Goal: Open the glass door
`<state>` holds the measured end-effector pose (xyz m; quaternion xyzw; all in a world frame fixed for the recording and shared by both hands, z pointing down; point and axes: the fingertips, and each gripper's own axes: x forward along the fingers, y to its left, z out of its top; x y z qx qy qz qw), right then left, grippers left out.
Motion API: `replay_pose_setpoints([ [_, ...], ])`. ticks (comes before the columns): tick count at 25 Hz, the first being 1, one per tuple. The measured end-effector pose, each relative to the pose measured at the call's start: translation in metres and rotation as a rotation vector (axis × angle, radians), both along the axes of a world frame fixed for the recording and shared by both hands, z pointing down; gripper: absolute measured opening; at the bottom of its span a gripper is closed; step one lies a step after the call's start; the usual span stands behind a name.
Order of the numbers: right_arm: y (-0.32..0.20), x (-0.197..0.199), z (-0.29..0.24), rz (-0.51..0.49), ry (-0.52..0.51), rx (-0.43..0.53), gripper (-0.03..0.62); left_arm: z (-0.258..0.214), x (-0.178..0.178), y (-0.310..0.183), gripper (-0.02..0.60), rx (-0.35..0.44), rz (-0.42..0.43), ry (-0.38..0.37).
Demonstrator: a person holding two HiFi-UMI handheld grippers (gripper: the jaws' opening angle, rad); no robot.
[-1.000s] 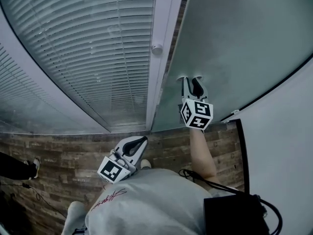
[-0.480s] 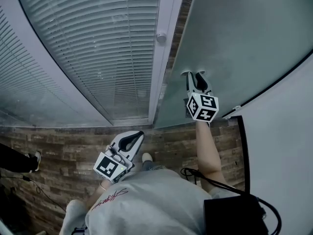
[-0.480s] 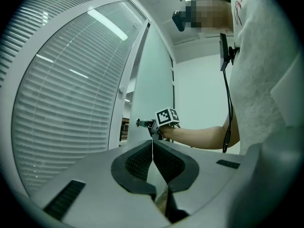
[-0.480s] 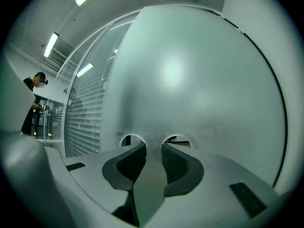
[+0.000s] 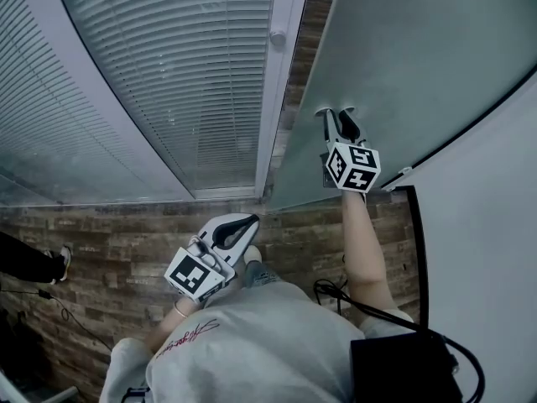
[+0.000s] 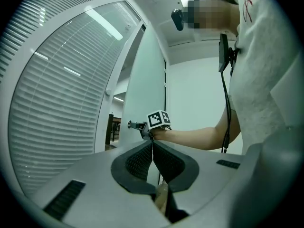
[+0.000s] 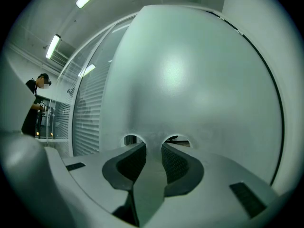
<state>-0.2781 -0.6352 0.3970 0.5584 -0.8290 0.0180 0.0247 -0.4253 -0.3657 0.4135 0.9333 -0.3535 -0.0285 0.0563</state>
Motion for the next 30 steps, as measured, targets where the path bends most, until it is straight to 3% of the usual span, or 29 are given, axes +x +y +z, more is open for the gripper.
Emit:
replay_pose_setpoints([
  [8, 0.031, 0.012, -0.002, -0.017, -0.002, 0.009, 0.112, 0.003, 0.002, 0.041, 0.018, -0.015, 0.006, -0.005],
  [19, 0.068, 0.03, -0.004, -0.054, 0.008, -0.002, 0.112, 0.004, 0.023, 0.077, 0.018, 0.008, 0.077, -0.024],
  [30, 0.101, 0.043, -0.006, -0.072, -0.032, 0.034, 0.112, 0.004, 0.041, 0.09, 0.018, 0.024, 0.047, -0.033],
])
